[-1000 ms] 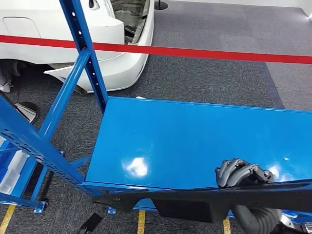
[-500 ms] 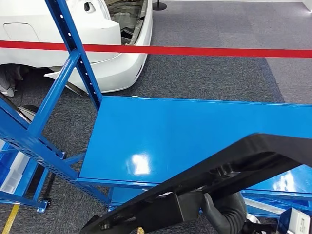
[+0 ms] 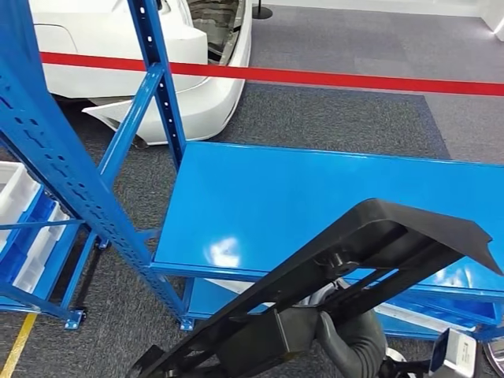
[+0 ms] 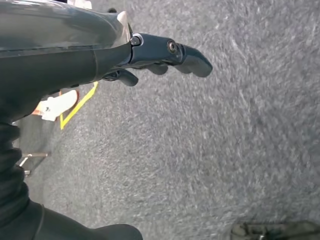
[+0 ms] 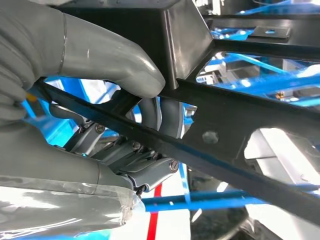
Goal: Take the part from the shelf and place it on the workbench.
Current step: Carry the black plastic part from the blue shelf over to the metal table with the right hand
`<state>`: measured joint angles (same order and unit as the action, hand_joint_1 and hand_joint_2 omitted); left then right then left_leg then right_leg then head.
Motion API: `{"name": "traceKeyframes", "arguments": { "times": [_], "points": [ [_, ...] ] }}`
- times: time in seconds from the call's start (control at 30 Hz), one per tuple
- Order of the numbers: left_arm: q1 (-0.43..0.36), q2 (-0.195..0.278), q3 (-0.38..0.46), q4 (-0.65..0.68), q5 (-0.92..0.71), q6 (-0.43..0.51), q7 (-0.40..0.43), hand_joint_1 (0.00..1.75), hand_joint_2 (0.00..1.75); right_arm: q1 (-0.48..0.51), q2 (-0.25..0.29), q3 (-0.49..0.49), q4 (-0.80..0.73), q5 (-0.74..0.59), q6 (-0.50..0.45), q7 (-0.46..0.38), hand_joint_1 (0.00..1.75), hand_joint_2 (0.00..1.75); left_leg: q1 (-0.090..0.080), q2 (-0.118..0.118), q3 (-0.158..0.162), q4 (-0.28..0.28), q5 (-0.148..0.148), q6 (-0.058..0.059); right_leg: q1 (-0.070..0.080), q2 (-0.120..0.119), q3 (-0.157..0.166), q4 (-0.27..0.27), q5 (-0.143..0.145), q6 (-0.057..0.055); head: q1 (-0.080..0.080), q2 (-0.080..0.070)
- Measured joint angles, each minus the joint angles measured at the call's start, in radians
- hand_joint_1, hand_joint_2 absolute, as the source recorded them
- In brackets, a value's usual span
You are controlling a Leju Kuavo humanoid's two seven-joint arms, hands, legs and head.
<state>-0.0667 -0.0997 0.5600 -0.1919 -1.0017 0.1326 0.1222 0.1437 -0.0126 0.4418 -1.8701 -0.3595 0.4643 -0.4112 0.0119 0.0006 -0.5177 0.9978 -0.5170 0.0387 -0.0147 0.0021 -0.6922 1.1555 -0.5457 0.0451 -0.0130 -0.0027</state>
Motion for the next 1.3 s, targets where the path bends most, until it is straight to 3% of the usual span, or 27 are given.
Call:
{"name": "traceKeyframes", "arguments": {
  "times": [0.03,0.07,0.1,0.13,0.2,0.27,0.33,0.4,0.43,0.47,0.53,0.57,0.6,0.63,0.7,0.77,0.8,0.83,0.9,0.97,1.03,1.07,1.1,1.13,1.17,1.23,1.3],
  "points": [
    [0.001,0.0,0.0,0.0,0.0,0.0,0.0,0.0,1.75,0.0,0.0,0.0,0.003,0.0,0.001,0.0,1.75,1.75,-0.002,0.002,-0.013,0.001,0.009,0.003,0.0,0.0,-0.014,0.072,-0.046,0.002,0.0,0.0],
    [0.002,-0.001,-0.001,0.0,0.0,-0.001,0.0,0.0,1.75,0.0,0.0,0.001,0.006,0.0,0.002,0.0,1.75,1.75,-0.004,0.004,-0.025,0.002,0.018,0.004,0.0,0.0,-0.02,0.13,-0.075,0.002,0.0,0.0],
    [0.002,-0.001,-0.001,0.0,-0.001,-0.001,0.0,0.0,1.75,0.001,0.0,0.001,0.009,0.0,0.003,0.0,1.75,1.75,-0.007,0.005,-0.036,0.003,0.025,0.004,0.0,0.0,-0.012,0.157,-0.081,0.001,0.0,0.0],
    [0.002,-0.001,-0.001,0.0,-0.002,-0.002,0.0,0.0,1.75,0.0,0.0,0.0,0.012,-0.001,0.004,0.0,1.75,1.75,-0.01,0.005,-0.046,0.004,0.033,0.005,0.001,0.0,0.017,0.141,-0.07,-0.003,0.0,0.0],
    [0.002,-0.002,-0.001,0.0,-0.005,-0.005,-0.002,0.0,1.75,-0.002,0.0,0.0,0.015,-0.001,0.005,0.0,1.75,1.75,-0.015,0.005,-0.061,0.005,0.046,0.005,0.008,0.001,0.125,0.002,-0.023,-0.022,0.0,0.0],
    [0.002,-0.005,-0.002,0.0,-0.01,-0.007,-0.003,0.0,1.75,-0.005,0.0,0.0,0.015,-0.001,0.007,0.0,1.75,1.75,-0.017,0.004,-0.07,0.005,0.06,-0.001,0.019,0.001,0.222,-0.15,-0.003,-0.043,-0.001,0.0],
    [0.001,-0.008,-0.003,0.0,-0.014,-0.013,-0.004,0.0,1.75,-0.007,0.0,0.0,0.016,-0.001,0.008,0.0,1.75,1.75,-0.014,0.005,-0.078,0.004,0.074,-0.013,0.028,0.001,0.248,-0.205,-0.001,-0.054,-0.001,0.0],
    [0.004,-0.009,-0.005,0.0,-0.017,-0.02,-0.004,0.0,1.75,-0.008,0.001,-0.001,0.019,-0.001,0.009,0.0,1.75,1.75,-0.011,0.004,-0.088,0.005,0.076,-0.024,0.028,-0.002,0.238,-0.216,0.018,-0.062,0.0,0.0],
    [0.005,-0.01,-0.007,0.0,-0.019,-0.023,-0.004,0.0,1.75,-0.009,0.003,-0.001,0.022,-0.001,0.01,-0.001,1.75,1.75,-0.01,0.003,-0.096,0.019,0.055,-0.029,0.026,-0.005,0.23,-0.221,0.03,-0.068,-0.001,0.0],
    [0.006,-0.01,-0.008,0.0,-0.022,-0.024,-0.004,0.0,1.75,-0.01,0.005,-0.002,0.024,-0.002,0.01,-0.001,1.75,1.75,-0.01,0.001,-0.109,0.051,0.016,-0.033,0.023,-0.007,0.218,-0.225,0.042,-0.072,-0.002,0.0],
    [0.006,-0.01,-0.009,0.0,-0.027,-0.025,-0.003,0.0,1.75,-0.013,0.009,-0.003,0.031,-0.01,0.013,0.0,1.75,1.75,-0.005,0.001,-0.141,0.169,-0.081,-0.041,0.022,-0.011,0.189,-0.22,0.062,-0.076,-0.003,0.0],
    [0.006,-0.01,-0.009,0.0,-0.029,-0.025,-0.003,0.0,1.75,-0.014,0.011,-0.004,0.035,-0.015,0.015,0.001,1.75,1.75,-0.002,0.001,-0.152,0.23,-0.11,-0.046,0.022,-0.012,0.172,-0.215,0.07,-0.074,-0.004,0.0],
    [0.006,-0.01,-0.01,0.0,-0.031,-0.025,-0.003,0.0,1.75,-0.016,0.013,-0.004,0.039,-0.02,0.016,0.001,1.75,1.75,0.0,0.001,-0.152,0.272,-0.115,-0.05,0.021,-0.014,0.154,-0.208,0.078,-0.073,-0.004,0.0],
    [0.006,-0.01,-0.01,0.0,-0.031,-0.025,-0.003,0.0,1.75,-0.017,0.015,-0.005,0.042,-0.024,0.016,0.002,1.75,1.75,0.003,0.001,-0.139,0.282,-0.099,-0.054,0.02,-0.014,0.136,-0.199,0.085,-0.07,-0.004,0.0],
    [0.006,-0.01,-0.01,0.0,-0.031,-0.024,-0.003,0.0,1.75,-0.018,0.017,-0.006,0.048,-0.028,0.017,0.003,1.75,1.75,0.009,0.001,-0.066,0.203,-0.045,-0.061,0.016,-0.015,0.099,-0.175,0.095,-0.061,-0.004,0.0],
    [0.003,-0.01,-0.011,0.0,-0.033,-0.023,-0.002,0.0,1.75,-0.019,0.02,-0.007,0.051,-0.03,0.018,0.004,1.75,1.75,0.011,0.001,0.026,0.067,-0.04,-0.06,0.014,-0.014,0.066,-0.147,0.102,-0.05,-0.005,0.0],
    [0.002,-0.01,-0.012,0.0,-0.034,-0.021,-0.001,0.0,1.75,-0.02,0.022,-0.008,0.052,-0.028,0.017,0.003,1.75,1.75,0.009,0.0,0.054,0.021,-0.049,-0.056,0.014,-0.014,0.056,-0.138,0.108,-0.044,-0.005,0.0],
    [0.001,-0.011,-0.013,0.0,-0.035,-0.02,0.0,0.0,1.75,-0.021,0.024,-0.009,0.054,-0.022,0.013,0.0,1.75,1.75,0.006,-0.001,0.063,-0.001,-0.059,-0.048,0.014,-0.015,0.05,-0.134,0.115,-0.037,-0.005,0.0],
    [0.004,-0.011,-0.014,0.0,-0.036,-0.017,0.003,0.0,1.75,-0.021,0.028,-0.01,0.057,0.003,-0.002,-0.008,1.75,1.75,0.004,0.002,0.052,-0.002,-0.048,-0.03,0.011,-0.013,0.043,-0.133,0.124,-0.024,-0.005,0.0],
    [0.005,-0.012,-0.014,0.0,-0.037,-0.017,0.006,0.0,1.75,-0.021,0.032,-0.01,0.06,0.032,-0.018,-0.017,1.75,1.75,0.005,0.007,0.031,-0.003,-0.026,-0.012,0.008,-0.009,0.029,-0.096,0.07,-0.013,-0.004,0.0],
    [0.005,-0.013,-0.015,0.0,-0.039,-0.017,0.007,0.0,1.75,-0.023,0.034,-0.01,0.064,0.047,-0.024,-0.021,1.75,1.75,0.004,0.009,0.004,-0.002,-0.004,-0.001,0.006,-0.007,0.005,0.013,-0.033,-0.004,-0.002,0.0],
    [0.005,-0.013,-0.015,0.0,-0.041,-0.017,0.007,0.0,1.75,-0.024,0.035,-0.01,0.066,0.05,-0.026,-0.023,1.75,1.75,0.002,0.01,-0.01,-0.002,0.007,0.001,0.005,-0.007,-0.004,0.079,-0.071,-0.001,-0.002,0.0],
    [0.005,-0.013,-0.015,0.0,-0.042,-0.016,0.007,0.0,1.75,-0.024,0.036,-0.01,0.068,0.056,-0.03,-0.025,1.75,1.75,0.0,0.01,-0.024,-0.001,0.018,0.002,0.005,-0.007,-0.005,0.128,-0.085,0.0,-0.002,0.0],
    [0.005,-0.013,-0.015,0.0,-0.044,-0.016,0.007,0.0,1.75,-0.025,0.037,-0.01,0.07,0.065,-0.037,-0.031,1.75,1.75,-0.002,0.011,-0.037,0.0,0.028,0.002,0.005,-0.007,0.008,0.147,-0.077,0.0,-0.002,0.0],
    [0.005,-0.013,-0.015,0.0,-0.045,-0.014,0.007,0.0,1.75,-0.025,0.039,-0.01,0.071,0.077,-0.05,-0.042,1.75,1.75,-0.004,0.011,-0.05,0.001,0.037,0.002,0.006,-0.007,0.04,0.127,-0.053,-0.003,-0.002,0.0],
    [0.005,-0.014,-0.015,0.0,-0.046,-0.012,0.006,0.0,1.75,-0.029,0.052,-0.01,0.069,0.101,-0.079,-0.071,1.75,1.75,-0.008,0.009,-0.068,0.002,0.054,-0.002,0.01,-0.004,0.146,-0.006,-0.008,-0.017,-0.002,0.0],
    [0.006,-0.016,-0.015,0.0,-0.046,-0.009,0.006,0.0,1.75,-0.038,0.072,-0.011,0.062,0.114,-0.101,-0.088,1.75,1.75,-0.011,0.009,-0.079,0.003,0.071,-0.009,0.017,-0.002,0.243,-0.155,-0.003,-0.032,-0.003,0.0]
  ]
}}
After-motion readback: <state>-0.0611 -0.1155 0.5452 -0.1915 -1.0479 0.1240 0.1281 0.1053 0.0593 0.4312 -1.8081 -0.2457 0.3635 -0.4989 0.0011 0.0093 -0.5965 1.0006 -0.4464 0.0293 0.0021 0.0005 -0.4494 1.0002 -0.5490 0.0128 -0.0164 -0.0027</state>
